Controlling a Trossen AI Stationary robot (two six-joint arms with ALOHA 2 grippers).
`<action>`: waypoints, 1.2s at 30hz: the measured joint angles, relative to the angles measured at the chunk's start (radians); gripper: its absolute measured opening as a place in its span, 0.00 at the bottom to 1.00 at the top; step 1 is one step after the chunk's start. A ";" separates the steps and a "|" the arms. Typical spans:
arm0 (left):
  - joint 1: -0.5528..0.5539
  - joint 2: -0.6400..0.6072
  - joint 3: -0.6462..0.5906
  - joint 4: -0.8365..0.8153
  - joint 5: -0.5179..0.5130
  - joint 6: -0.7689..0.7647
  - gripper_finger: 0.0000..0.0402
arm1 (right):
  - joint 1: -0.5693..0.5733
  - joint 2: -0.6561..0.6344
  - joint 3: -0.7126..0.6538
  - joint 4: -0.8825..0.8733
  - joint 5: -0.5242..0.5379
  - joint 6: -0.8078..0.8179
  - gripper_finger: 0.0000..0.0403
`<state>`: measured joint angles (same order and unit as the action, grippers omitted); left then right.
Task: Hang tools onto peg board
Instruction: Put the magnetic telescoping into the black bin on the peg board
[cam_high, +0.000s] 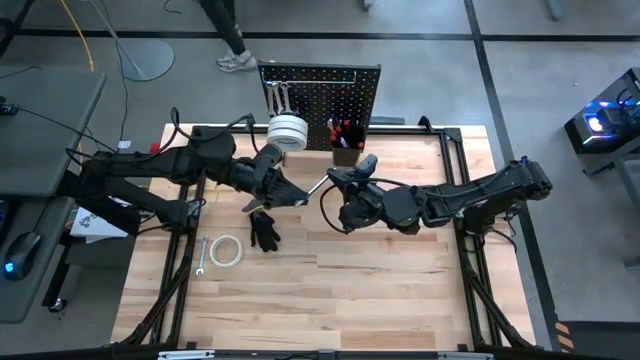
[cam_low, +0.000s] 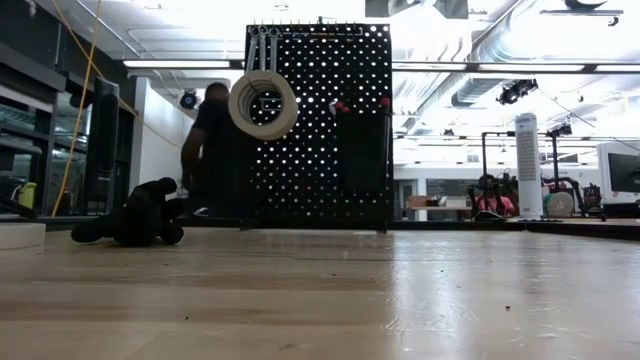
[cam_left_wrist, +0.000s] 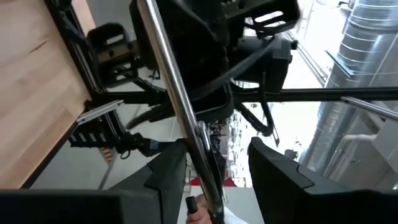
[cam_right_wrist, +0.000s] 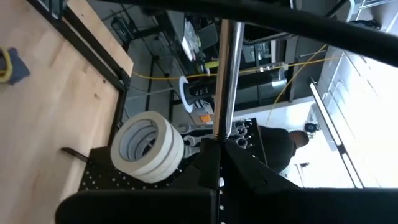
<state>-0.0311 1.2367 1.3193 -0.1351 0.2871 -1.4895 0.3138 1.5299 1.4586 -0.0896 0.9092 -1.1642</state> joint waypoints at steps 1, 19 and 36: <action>0.000 0.002 0.000 0.000 0.000 0.000 0.39 | 0.000 0.000 0.000 0.000 -0.004 0.005 0.00; 0.000 0.001 0.000 -0.002 -0.013 0.106 0.01 | 0.001 0.000 0.001 -0.002 -0.024 0.039 0.00; 0.000 0.001 0.000 -0.019 -0.010 0.122 0.00 | 0.008 0.000 0.001 0.004 -0.024 0.074 0.00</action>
<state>-0.0311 1.2381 1.3193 -0.1539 0.2775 -1.3676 0.3218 1.5303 1.4593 -0.0853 0.8851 -1.0901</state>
